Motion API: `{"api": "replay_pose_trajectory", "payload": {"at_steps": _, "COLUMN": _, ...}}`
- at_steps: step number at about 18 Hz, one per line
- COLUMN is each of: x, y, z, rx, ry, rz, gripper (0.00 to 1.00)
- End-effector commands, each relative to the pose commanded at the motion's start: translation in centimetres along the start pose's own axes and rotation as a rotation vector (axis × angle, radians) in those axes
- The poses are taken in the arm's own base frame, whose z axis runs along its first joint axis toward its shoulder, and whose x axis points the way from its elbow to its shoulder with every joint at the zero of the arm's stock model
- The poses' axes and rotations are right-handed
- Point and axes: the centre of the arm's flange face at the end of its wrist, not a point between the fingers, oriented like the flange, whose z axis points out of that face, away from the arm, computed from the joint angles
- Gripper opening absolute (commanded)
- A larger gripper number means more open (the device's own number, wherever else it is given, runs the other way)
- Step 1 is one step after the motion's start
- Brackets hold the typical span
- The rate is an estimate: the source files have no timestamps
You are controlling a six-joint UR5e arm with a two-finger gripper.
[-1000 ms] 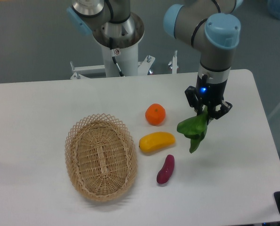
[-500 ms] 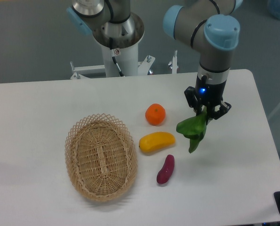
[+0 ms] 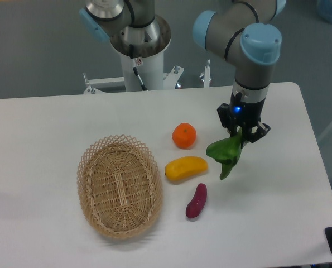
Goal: Place the green vegetable on the table
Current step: 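Lower the held green bok choy toward the table beside the yellow pepper, then open the gripper to release the bok choy onto the table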
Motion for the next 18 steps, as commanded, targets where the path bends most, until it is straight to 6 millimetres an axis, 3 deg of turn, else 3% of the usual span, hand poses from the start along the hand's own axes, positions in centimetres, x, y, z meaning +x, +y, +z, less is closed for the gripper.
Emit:
{"api": "replay_pose_trajectory", "payload": {"at_steps": 2, "x": -0.6, "y": 1.1, "z": 1.6, "rx": -0.004, "ry": -0.007, "rz": 0.018, "gripper": 0.37}}
{"api": "replay_pose_trajectory", "payload": {"at_steps": 6, "x": -2.5, "y": 3.6, "z": 6.8, "rx": -0.008, "ry": -0.041, "rz": 0.062, "gripper": 0.37}}
{"api": "replay_pose_trajectory", "payload": {"at_steps": 10, "x": -3.0, "y": 4.3, "z": 8.7, "rx": -0.011, "ry": -0.032, "rz": 0.080, "gripper": 0.37}}
{"api": "replay_pose_trajectory", "payload": {"at_steps": 14, "x": -2.8, "y": 4.5, "z": 9.1, "rx": -0.009, "ry": -0.021, "rz": 0.066, "gripper": 0.40}}
{"api": "replay_pose_trajectory", "payload": {"at_steps": 15, "x": -2.7, "y": 4.5, "z": 9.2, "rx": -0.009, "ry": -0.018, "rz": 0.064, "gripper": 0.49}}
{"api": "replay_pose_trajectory", "payload": {"at_steps": 17, "x": -2.8, "y": 4.5, "z": 9.2, "rx": -0.009, "ry": -0.020, "rz": 0.065, "gripper": 0.88}}
{"api": "replay_pose_trajectory", "payload": {"at_steps": 18, "x": -2.8, "y": 4.5, "z": 9.2, "rx": -0.009, "ry": -0.020, "rz": 0.065, "gripper": 1.00}}
